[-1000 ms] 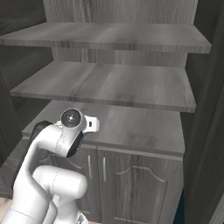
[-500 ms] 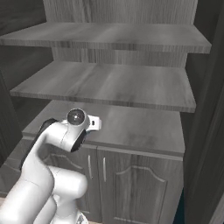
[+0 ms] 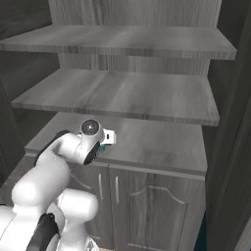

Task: Restock the canned food cabinet by taking the new fresh canned food from the counter and placing it in the cabinet. Then, take the old canned food from the cabinet and place it on the counter.

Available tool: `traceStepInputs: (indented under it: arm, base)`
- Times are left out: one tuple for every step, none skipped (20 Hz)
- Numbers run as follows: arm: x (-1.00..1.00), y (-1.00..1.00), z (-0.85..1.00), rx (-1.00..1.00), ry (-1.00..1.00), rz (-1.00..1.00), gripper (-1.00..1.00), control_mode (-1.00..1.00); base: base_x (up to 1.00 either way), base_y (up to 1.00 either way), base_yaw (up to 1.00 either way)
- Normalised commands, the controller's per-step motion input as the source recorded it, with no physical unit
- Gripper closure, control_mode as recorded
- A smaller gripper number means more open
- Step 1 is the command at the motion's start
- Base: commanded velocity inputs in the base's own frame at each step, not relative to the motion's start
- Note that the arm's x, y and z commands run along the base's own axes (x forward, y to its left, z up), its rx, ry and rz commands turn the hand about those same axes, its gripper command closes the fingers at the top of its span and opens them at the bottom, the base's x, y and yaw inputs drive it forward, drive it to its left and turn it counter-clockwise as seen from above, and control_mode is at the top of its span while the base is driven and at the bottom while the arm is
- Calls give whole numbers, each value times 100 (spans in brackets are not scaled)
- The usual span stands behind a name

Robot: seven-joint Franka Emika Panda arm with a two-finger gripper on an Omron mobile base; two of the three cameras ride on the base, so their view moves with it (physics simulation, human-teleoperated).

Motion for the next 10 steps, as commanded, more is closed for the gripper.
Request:
traceStepInputs:
  arm:
    - [46,0,-19,0,0,0,100,-100]
    - [45,0,-18,0,0,0,100,-100]
    - [44,0,-18,0,0,0,100,-100]
    - [43,0,-19,0,0,0,100,-100]
    - [42,0,-20,0,0,0,100,-100]
    - [41,0,-21,0,0,0,100,-100]
    - [43,0,-20,0,0,0,100,-100]
    - [46,0,-19,0,0,0,100,-100]
    - [49,0,-19,0,0,0,100,-100]
    - [54,0,-16,0,0,0,100,-100]
  base:
    - [0,0,0]
    - [0,0,0]
    - [0,0,0]
    - [0,0,0]
    - [0,0,0]
    - [0,0,0]
    - [0,0,0]
    - [0,0,0]
    - [0,0,0]
    - [0,0,0]
